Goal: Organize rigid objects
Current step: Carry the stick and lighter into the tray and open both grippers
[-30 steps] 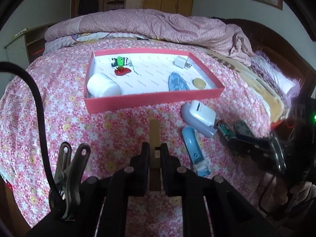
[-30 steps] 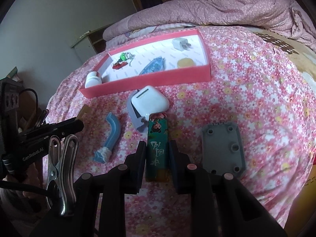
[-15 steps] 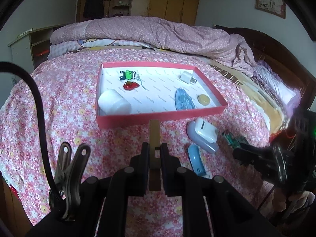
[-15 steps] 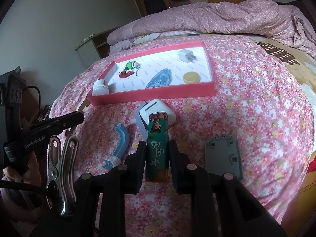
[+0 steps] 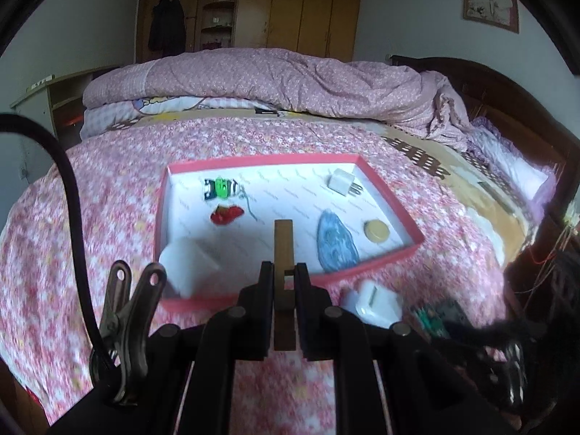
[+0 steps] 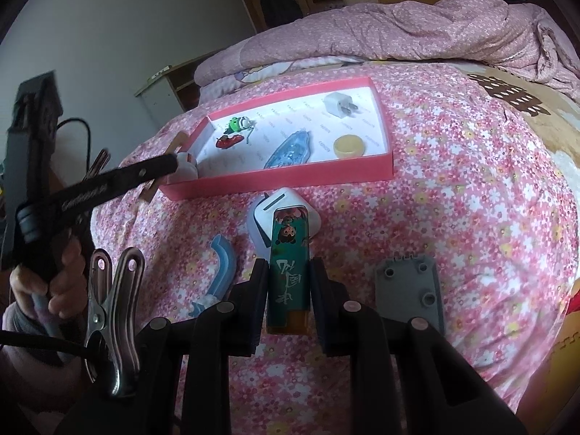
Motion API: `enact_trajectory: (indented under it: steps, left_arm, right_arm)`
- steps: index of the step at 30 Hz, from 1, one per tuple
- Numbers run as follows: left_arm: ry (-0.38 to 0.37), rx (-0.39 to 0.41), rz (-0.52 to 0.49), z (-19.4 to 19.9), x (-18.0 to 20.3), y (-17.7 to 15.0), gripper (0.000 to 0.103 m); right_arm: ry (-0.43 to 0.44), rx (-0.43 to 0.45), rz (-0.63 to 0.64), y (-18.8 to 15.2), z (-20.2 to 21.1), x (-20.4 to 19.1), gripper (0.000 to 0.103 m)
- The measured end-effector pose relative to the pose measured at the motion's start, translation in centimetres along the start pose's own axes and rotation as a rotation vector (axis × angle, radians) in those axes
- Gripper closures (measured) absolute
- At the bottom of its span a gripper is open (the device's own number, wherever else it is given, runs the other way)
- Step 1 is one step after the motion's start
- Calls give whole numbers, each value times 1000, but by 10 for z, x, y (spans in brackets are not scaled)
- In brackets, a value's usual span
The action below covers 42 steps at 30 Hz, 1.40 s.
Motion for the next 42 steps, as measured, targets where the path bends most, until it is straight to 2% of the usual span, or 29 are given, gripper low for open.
enact_trajectory:
  steps: [7, 18, 21, 24, 27, 34, 42]
  left_arm:
    - [32, -26, -24, -43, -1, 12, 91]
    - [71, -84, -30, -81, -4, -3, 91]
    - [68, -89, -32, -83, -2, -7, 90]
    - [61, -88, -30, -81, -1, -9, 71]
    - [62, -81, -37, -78, 1, -10, 62]
    - [54, -78, -14, -61, 2, -10, 60]
    - [44, -67, -5, -37, 4, -12, 59]
  right_arm:
    - [-6, 3, -4, 0, 1, 3, 79]
    - [-22, 22, 21, 21, -4, 8, 79]
    - [-28, 32, 29, 29, -6, 9, 79]
    - [-31, 39, 38, 39, -9, 9, 79]
    - [-37, 49, 53, 48, -13, 8, 79]
    - [-34, 64, 47, 73, -32, 10, 79]
    - [-31, 36, -14, 99, -65, 19, 79]
Point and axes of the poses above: each gripper's, at about its wrist camera, not at the fingertips, and z roughly against the way its jaws point, x to its right, y to its top, the point moved 1 cm from there along -z, roughly the way its jaws point, and after that the axes turned 10 degrees about x, right-handed, at the moved point
